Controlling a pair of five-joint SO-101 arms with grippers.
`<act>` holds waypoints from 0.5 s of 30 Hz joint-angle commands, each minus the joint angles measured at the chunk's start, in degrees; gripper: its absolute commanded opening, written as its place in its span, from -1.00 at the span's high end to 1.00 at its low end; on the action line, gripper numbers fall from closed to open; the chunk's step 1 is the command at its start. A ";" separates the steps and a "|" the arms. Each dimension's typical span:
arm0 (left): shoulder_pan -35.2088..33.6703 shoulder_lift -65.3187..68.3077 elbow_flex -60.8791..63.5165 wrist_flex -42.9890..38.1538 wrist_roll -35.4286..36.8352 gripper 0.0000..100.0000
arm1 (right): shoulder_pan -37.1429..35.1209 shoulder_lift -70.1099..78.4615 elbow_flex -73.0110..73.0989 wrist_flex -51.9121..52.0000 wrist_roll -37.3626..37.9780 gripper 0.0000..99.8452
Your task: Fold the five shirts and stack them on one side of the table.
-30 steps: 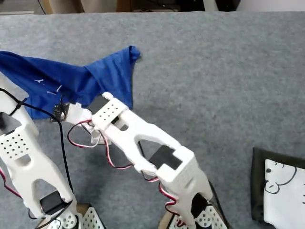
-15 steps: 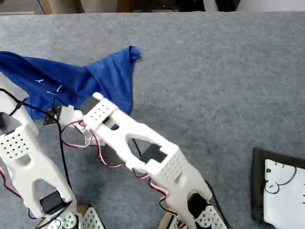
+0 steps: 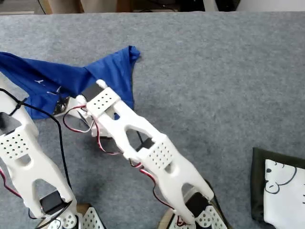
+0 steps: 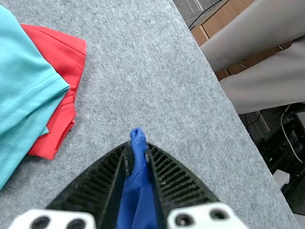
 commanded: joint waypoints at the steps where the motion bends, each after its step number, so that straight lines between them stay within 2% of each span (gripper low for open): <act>1: -0.62 -0.84 -1.58 -1.41 -0.26 0.96 | 1.89 3.21 -6.64 3.43 -0.62 0.99; 4: -0.62 -0.84 -1.58 -1.32 -0.26 0.96 | 5.23 3.91 -13.32 4.40 -4.40 0.99; 9: -0.53 -0.84 -1.76 -1.14 -0.26 0.96 | 10.33 1.89 -22.29 5.36 -5.10 0.99; 15: -0.35 -0.84 -1.85 -1.05 -0.26 0.96 | 13.58 -9.01 -23.69 5.27 -10.20 0.99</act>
